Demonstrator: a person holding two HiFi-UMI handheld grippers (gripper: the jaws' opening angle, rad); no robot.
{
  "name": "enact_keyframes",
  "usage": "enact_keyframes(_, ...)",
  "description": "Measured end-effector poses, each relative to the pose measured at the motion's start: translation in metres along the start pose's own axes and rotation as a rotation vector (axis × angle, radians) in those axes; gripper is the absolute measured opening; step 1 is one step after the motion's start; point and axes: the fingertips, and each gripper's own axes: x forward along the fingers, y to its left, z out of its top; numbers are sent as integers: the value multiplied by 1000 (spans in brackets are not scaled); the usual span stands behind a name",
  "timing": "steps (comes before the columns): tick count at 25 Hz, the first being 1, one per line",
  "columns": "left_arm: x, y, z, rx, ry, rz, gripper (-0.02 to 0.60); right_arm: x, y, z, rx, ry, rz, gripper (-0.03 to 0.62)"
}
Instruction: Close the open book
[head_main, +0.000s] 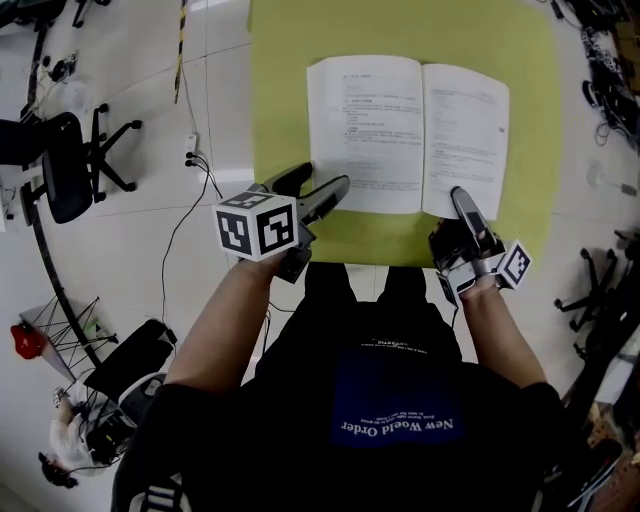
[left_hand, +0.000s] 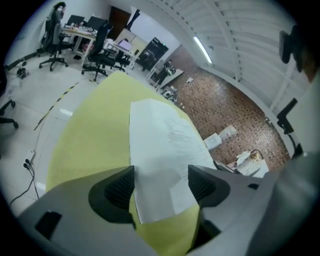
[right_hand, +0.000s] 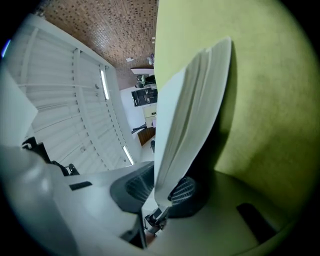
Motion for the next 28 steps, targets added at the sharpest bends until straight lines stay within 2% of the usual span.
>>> enact_keyframes(3,6,-2,-4,22,24,36,319,1,1,-1,-1,3,3,44)
enact_keyframes(9,3,-6,5,-126,-41,-55,319,3,4,-5,-3,17,7,44)
enact_keyframes(11,7,-14,7,-185,-62,-126,319,4,4,-5,4,16,9,44)
enact_keyframes(14,16,-35,9,-285,-82,-284,319,4,3,-3,6,10,7,44)
enact_keyframes(16,21,-47,10,-313,-81,-352,319,4,2,-3,-20,14,-14,44)
enact_keyframes(20,25,-65,10,-275,-51,-376,319,2,2,-1,-136,46,-109,44)
enact_keyframes(24,20,-82,14,-199,-39,-354,319,2,4,-5,-301,136,-211,44)
enact_keyframes(28,12,-101,19,-111,-30,-346,319,-3,3,-16,-421,249,-295,60)
